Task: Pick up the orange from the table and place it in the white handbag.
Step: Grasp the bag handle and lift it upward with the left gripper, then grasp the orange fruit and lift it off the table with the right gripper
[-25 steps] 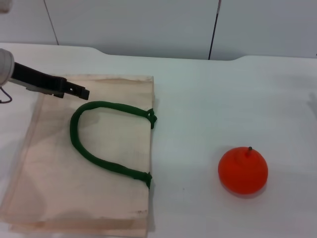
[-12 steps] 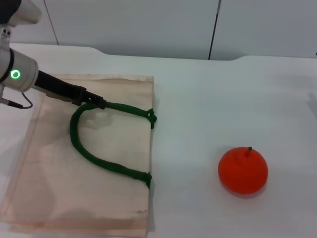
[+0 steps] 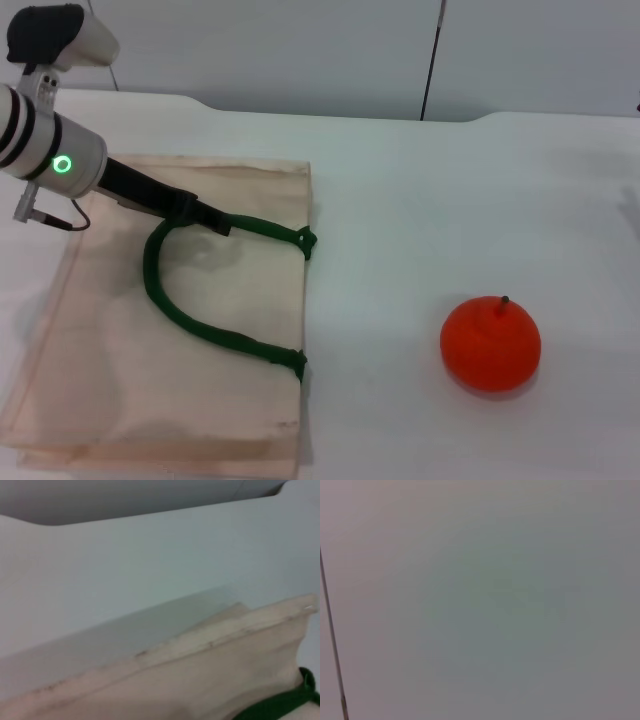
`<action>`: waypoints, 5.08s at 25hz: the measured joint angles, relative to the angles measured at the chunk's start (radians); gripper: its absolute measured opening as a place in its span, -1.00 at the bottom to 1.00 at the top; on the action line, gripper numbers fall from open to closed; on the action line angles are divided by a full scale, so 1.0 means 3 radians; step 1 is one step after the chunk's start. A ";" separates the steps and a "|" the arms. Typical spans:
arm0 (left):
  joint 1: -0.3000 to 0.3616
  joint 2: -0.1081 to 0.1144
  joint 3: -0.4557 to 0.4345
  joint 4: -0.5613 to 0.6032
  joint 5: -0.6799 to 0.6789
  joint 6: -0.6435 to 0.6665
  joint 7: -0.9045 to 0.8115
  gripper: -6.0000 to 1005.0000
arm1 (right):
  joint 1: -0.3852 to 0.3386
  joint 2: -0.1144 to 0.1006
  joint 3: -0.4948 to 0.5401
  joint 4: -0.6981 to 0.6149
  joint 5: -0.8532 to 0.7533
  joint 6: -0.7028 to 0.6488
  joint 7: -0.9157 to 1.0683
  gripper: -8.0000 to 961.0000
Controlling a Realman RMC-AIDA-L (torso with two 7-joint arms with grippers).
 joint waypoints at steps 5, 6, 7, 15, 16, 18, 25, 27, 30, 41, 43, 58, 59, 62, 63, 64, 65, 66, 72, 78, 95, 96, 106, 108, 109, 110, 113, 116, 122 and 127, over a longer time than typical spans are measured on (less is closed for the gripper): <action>-0.0026 0.0006 0.0000 -0.0005 0.0144 -0.0014 -0.0086 0.46 | -0.0001 0.0000 -0.0002 -0.0010 -0.0001 0.0000 0.0000 0.85; -0.0027 0.0010 0.0000 -0.0011 0.0149 -0.0014 -0.0095 0.39 | -0.0001 0.0000 -0.0004 -0.0012 0.0000 0.0000 0.0000 0.85; -0.0028 0.0020 0.0000 -0.0019 0.0155 -0.0014 -0.0110 0.32 | -0.0001 0.0000 -0.0007 -0.0015 0.0000 0.0000 0.0000 0.85; -0.0078 0.0034 0.0000 -0.0029 0.0175 0.0037 -0.0089 -0.18 | -0.0002 0.0000 -0.0003 -0.0025 -0.0001 0.0000 0.0000 0.85; -0.0084 0.0034 0.0000 -0.0029 0.0175 0.0057 -0.0082 -0.24 | -0.0003 0.0000 -0.0002 -0.0025 -0.0001 0.0000 0.0000 0.85; -0.0125 0.0045 0.0000 -0.0032 0.0178 0.0129 -0.0037 -0.37 | -0.0010 0.0000 0.0004 -0.0024 -0.0002 0.0000 0.0000 0.85; -0.0593 0.0279 0.0000 -0.0396 0.0168 0.0853 0.0268 -0.67 | -0.0025 0.0000 0.0015 -0.0029 0.0003 0.0000 0.0000 0.85; -0.0729 0.0318 0.0000 -0.0590 0.0187 0.1047 0.0328 -0.71 | -0.0022 0.0000 0.0016 -0.0029 0.0004 0.0000 0.0000 0.85; -0.0945 0.0345 0.0002 -0.0887 0.0200 0.1308 0.0492 -0.73 | -0.0034 0.0000 0.0016 -0.0031 0.0004 0.0000 0.0000 0.85; -0.1622 0.0445 0.0015 -0.1183 0.0350 0.1886 0.0937 -0.73 | -0.0046 -0.0006 0.0010 -0.0102 0.0003 -0.0120 0.0246 0.85; -0.1698 0.0452 0.0015 -0.1247 0.0367 0.1993 0.1009 -0.73 | -0.0043 -0.0010 -0.0005 -0.0155 -0.0006 -0.0164 0.0380 0.85; -0.1726 0.0327 0.0015 -0.1820 0.0487 0.2292 0.1248 -0.73 | -0.0023 -0.0077 -0.0316 -0.0561 -0.0401 -0.0044 0.1465 0.85; -0.1720 0.0327 0.0015 -0.1861 0.0477 0.2310 0.1266 -0.73 | -0.0022 -0.0083 -0.0363 -0.0646 -0.0472 0.0020 0.1627 0.85; -0.1730 0.0347 0.0016 -0.1944 0.0466 0.2405 0.1303 -0.72 | -0.0041 -0.0151 -0.0561 -0.0910 -0.0689 0.0314 0.2099 0.85; -0.1739 0.0352 0.0015 -0.1950 0.0464 0.2422 0.1312 -0.72 | -0.0052 -0.0193 -0.0649 -0.0983 -0.0783 0.0424 0.2239 0.85; -0.1757 0.0354 0.0016 -0.1951 0.0463 0.2435 0.1335 -0.72 | -0.0062 -0.0254 -0.0745 -0.1032 -0.0886 0.0532 0.2359 0.85; -0.1796 0.0352 0.0017 -0.1951 0.0466 0.2455 0.1361 -0.72 | -0.0070 -0.0320 -0.0827 -0.1060 -0.0990 0.0637 0.2468 0.85; -0.1796 0.0352 0.0017 -0.1951 0.0466 0.2455 0.1361 -0.72 | -0.0075 -0.0387 -0.0893 -0.1067 -0.1087 0.0740 0.2559 0.85; -0.1924 0.0328 0.0021 -0.1951 0.0516 0.2576 0.1402 -0.72 | -0.0058 -0.0650 -0.1312 -0.1086 -0.1535 0.1321 0.2766 0.85; -0.1940 0.0355 0.0021 -0.1956 0.0583 0.2607 0.1399 -0.72 | 0.0020 -0.0693 -0.1849 -0.1361 -0.1872 0.2018 0.2934 0.85; -0.1414 0.0327 0.0015 -0.2246 -0.0275 0.2632 0.1410 -0.71 | 0.0148 -0.0329 -0.2621 -0.2032 -0.1969 0.2234 0.3623 0.84; -0.1391 0.0328 0.0014 -0.2246 -0.0290 0.2631 0.1410 -0.71 | 0.0157 -0.0303 -0.2693 -0.2049 -0.1969 0.2232 0.3638 0.85; -0.1362 0.0323 0.0018 -0.2214 -0.0293 0.2631 0.1403 -0.71 | 0.0126 -0.0074 -0.3069 -0.2321 -0.2005 0.2065 0.3731 0.84; -0.1361 0.0317 0.0019 -0.2214 -0.0285 0.2632 0.1407 -0.70 | 0.0129 -0.0065 -0.3083 -0.2319 -0.2069 0.1982 0.3731 0.83; -0.1354 0.0313 0.0019 -0.2213 -0.0287 0.2632 0.1410 -0.70 | 0.0140 -0.0060 -0.3089 -0.2309 -0.2130 0.1940 0.3734 0.83; -0.1352 0.0311 0.0019 -0.2213 -0.0290 0.2632 0.1411 -0.70 | 0.0149 -0.0055 -0.3096 -0.2303 -0.2178 0.1922 0.3745 0.82; -0.1349 0.0302 0.0020 -0.2214 -0.0293 0.2632 0.1412 -0.70 | 0.0164 -0.0049 -0.3134 -0.2280 -0.2337 0.1939 0.3803 0.80; -0.1342 0.0306 0.0021 -0.2214 -0.0289 0.2632 0.1410 -0.70 | 0.0175 -0.0048 -0.3208 -0.2216 -0.2447 0.1977 0.3866 0.79; -0.1334 0.0309 0.0017 -0.2216 -0.0302 0.2632 0.1406 -0.70 | 0.0259 -0.0019 -0.3421 -0.2060 -0.2478 0.1846 0.3932 0.76; -0.1323 0.0302 0.0015 -0.2218 -0.0307 0.2632 0.1418 -0.70 | 0.0304 -0.0005 -0.3435 -0.1949 -0.2471 0.1568 0.3901 0.73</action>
